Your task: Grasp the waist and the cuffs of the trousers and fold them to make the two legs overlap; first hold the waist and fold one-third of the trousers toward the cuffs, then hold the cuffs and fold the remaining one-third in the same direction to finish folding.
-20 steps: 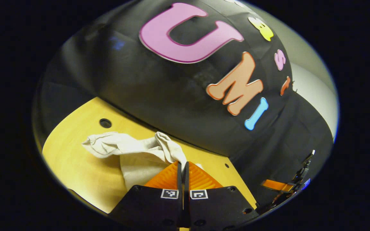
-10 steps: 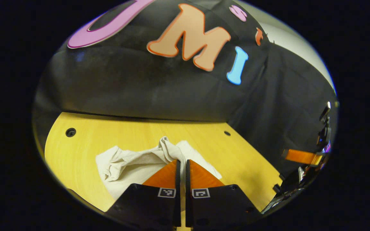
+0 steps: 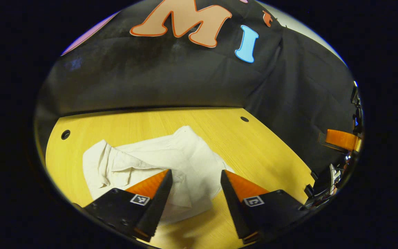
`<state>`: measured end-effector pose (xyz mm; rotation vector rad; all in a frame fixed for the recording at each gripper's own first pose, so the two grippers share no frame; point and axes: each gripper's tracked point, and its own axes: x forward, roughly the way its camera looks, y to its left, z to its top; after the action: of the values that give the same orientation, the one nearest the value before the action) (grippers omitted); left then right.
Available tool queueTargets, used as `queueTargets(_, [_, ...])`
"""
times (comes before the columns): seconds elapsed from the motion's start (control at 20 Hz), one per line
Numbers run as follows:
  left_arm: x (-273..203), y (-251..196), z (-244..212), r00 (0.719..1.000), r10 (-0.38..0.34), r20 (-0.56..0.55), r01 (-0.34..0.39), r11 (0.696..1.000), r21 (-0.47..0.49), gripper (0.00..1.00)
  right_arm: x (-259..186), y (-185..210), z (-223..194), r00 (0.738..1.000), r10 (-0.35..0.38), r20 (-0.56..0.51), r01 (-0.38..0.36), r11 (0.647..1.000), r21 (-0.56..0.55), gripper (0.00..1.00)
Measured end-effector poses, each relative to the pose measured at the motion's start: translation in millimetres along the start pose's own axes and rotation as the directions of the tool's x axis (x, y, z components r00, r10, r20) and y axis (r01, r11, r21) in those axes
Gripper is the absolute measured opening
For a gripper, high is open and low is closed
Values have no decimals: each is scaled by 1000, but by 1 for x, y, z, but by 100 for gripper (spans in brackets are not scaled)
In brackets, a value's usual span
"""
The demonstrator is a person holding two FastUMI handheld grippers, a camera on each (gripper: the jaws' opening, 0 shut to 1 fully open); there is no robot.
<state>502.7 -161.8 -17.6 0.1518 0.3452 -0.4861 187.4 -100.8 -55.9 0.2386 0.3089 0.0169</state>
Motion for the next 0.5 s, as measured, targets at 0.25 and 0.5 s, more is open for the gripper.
queueTargets(0.25, [-52, 33, 24, 982, 151, 109, -145, 988, -60, 95, -2, 15, 5, 999, 37, 26, -37, 999, -7, 96])
queueTargets(0.5, [-114, 60, 22, 964, 239, 120, -228, 969, -98, 94, -6, 41, -1, 995, 94, 28, -93, 995, -22, 96])
